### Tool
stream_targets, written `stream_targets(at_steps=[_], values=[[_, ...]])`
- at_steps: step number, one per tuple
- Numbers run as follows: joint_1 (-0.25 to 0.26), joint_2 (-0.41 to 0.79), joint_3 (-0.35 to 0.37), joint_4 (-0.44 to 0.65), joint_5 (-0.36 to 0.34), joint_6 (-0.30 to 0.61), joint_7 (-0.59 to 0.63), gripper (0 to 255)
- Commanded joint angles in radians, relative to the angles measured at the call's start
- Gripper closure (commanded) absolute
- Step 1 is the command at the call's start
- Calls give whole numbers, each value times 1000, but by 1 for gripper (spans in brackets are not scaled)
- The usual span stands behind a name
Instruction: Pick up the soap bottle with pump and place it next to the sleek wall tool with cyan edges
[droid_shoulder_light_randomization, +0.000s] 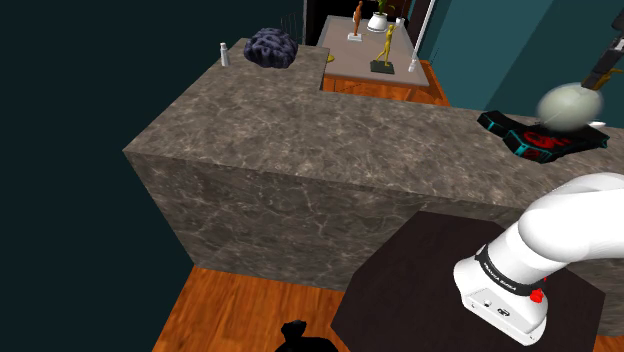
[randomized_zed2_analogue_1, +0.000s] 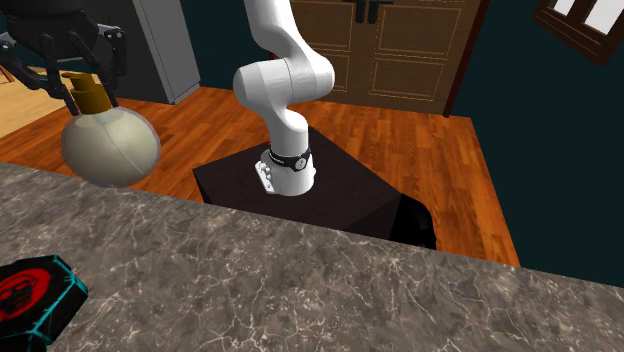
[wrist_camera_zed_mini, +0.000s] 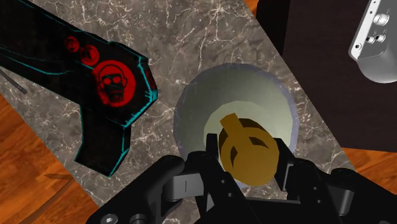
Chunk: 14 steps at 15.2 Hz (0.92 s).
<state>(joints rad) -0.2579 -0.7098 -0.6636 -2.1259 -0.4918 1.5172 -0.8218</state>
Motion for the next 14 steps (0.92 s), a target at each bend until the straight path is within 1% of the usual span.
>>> stream_targets(at_steps=[1, 14], values=[[-4, -9, -7, -30, -8, 23, 4, 255], [-22, -33, -65, -205, -59, 177, 34, 255]])
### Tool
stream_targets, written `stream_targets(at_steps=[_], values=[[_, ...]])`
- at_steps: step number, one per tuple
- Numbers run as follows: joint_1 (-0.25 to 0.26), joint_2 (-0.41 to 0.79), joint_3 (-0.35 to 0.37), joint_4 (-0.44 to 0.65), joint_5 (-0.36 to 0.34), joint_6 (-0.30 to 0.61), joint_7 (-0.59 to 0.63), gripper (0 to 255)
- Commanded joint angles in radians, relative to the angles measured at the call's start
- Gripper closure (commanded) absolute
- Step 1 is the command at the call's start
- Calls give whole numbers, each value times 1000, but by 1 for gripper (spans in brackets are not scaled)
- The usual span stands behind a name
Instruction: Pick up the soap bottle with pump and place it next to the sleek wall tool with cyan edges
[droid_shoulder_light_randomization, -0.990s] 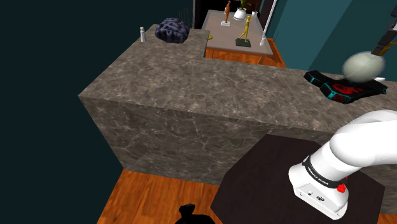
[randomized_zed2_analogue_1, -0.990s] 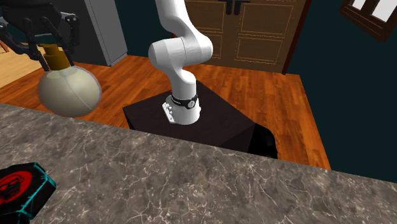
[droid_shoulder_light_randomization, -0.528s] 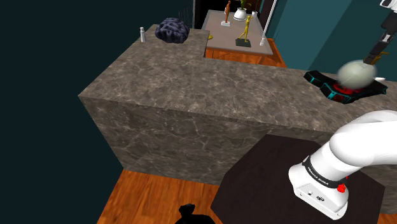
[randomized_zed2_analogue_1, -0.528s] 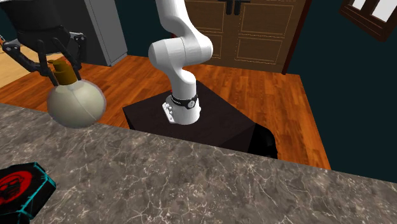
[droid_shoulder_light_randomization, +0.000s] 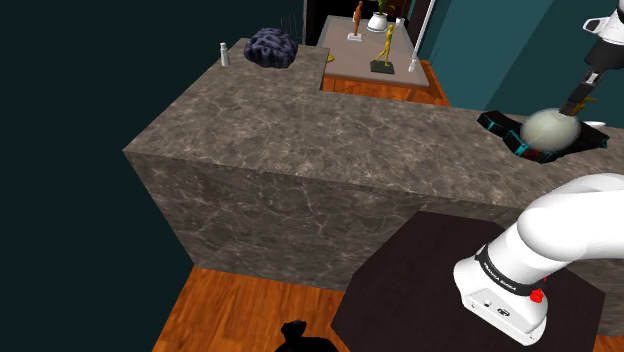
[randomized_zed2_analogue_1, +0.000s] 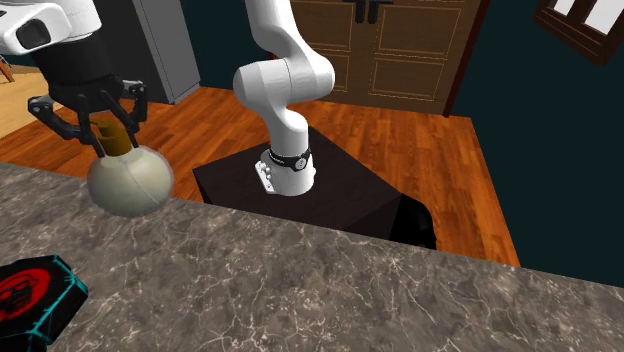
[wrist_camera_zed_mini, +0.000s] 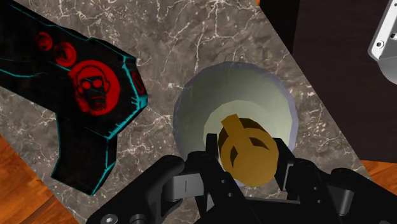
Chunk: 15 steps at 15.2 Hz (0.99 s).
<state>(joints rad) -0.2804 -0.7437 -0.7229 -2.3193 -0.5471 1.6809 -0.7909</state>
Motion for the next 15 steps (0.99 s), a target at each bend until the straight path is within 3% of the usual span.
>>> stream_targets(at_steps=[1, 15], values=[[-1, 1, -11, -24, -8, 26, 5, 255], [-7, 27, -103, -176, -73, 210, 32, 255]])
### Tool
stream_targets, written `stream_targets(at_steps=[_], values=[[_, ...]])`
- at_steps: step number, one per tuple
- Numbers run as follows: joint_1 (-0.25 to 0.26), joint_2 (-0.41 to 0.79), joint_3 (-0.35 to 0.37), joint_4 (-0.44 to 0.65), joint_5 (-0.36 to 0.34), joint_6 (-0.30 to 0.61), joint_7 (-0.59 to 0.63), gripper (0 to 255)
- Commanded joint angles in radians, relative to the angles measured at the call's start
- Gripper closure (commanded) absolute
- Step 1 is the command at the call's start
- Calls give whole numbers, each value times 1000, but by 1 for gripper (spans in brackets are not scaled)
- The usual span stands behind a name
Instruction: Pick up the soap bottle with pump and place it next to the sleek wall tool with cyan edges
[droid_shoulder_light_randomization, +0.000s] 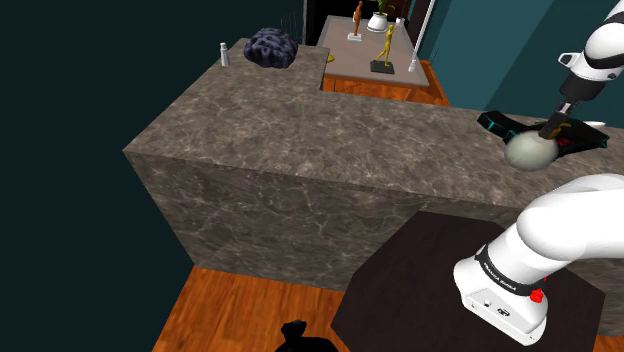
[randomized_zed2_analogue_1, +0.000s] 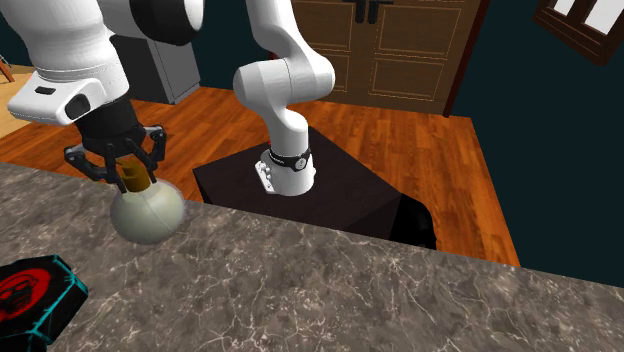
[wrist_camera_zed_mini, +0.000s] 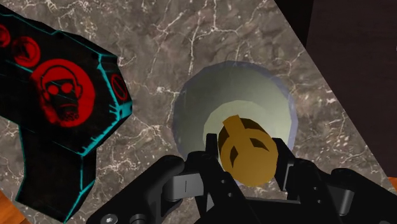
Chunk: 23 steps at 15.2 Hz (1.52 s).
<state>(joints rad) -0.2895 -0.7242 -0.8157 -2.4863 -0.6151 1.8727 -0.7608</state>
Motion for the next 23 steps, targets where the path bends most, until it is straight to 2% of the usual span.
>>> stream_targets(at_steps=[1, 8, 16, 17, 22, 23], values=[[3, 11, -18, -18, -10, 32, 4, 255], [12, 53, -83, -82, -46, 142, 17, 255], [12, 53, -83, -82, -46, 142, 17, 255], [12, 53, -83, -82, -46, 142, 17, 0], [12, 53, -83, -82, -46, 142, 17, 0], [9, 37, -59, -63, -33, 104, 15, 0]])
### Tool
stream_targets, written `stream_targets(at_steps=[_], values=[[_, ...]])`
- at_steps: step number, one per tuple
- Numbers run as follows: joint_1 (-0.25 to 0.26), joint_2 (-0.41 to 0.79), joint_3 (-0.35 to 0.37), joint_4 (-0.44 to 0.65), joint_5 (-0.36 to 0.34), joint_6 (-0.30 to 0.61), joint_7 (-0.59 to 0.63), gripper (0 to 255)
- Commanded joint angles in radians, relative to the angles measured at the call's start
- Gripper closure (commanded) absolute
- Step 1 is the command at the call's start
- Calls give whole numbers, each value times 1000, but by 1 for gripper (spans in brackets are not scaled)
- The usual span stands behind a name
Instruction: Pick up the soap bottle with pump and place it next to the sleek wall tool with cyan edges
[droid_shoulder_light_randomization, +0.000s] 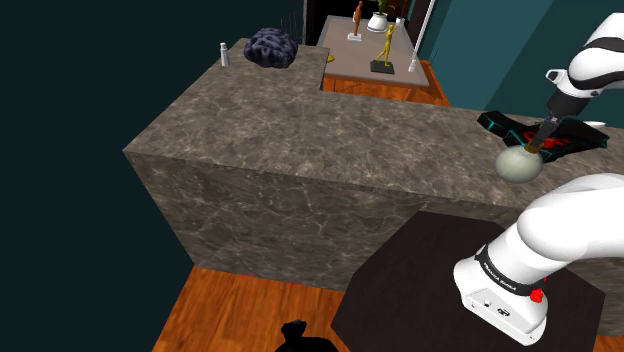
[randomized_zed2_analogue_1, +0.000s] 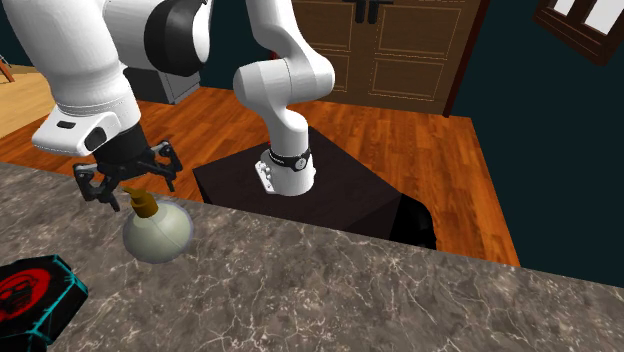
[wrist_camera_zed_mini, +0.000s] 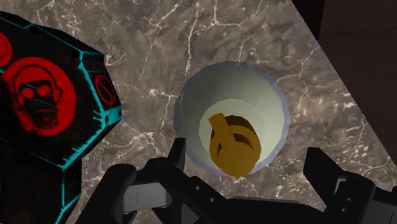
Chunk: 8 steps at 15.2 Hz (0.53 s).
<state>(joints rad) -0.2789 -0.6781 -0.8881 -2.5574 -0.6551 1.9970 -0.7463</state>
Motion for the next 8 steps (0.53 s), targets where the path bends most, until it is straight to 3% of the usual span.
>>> stream_targets(at_steps=[1, 3, 8], values=[[-4, -23, 37, 29, 20, -57, -2, 0], [-5, -42, 75, 70, 43, -120, -7, 0], [-5, -42, 75, 70, 43, -120, -7, 0]])
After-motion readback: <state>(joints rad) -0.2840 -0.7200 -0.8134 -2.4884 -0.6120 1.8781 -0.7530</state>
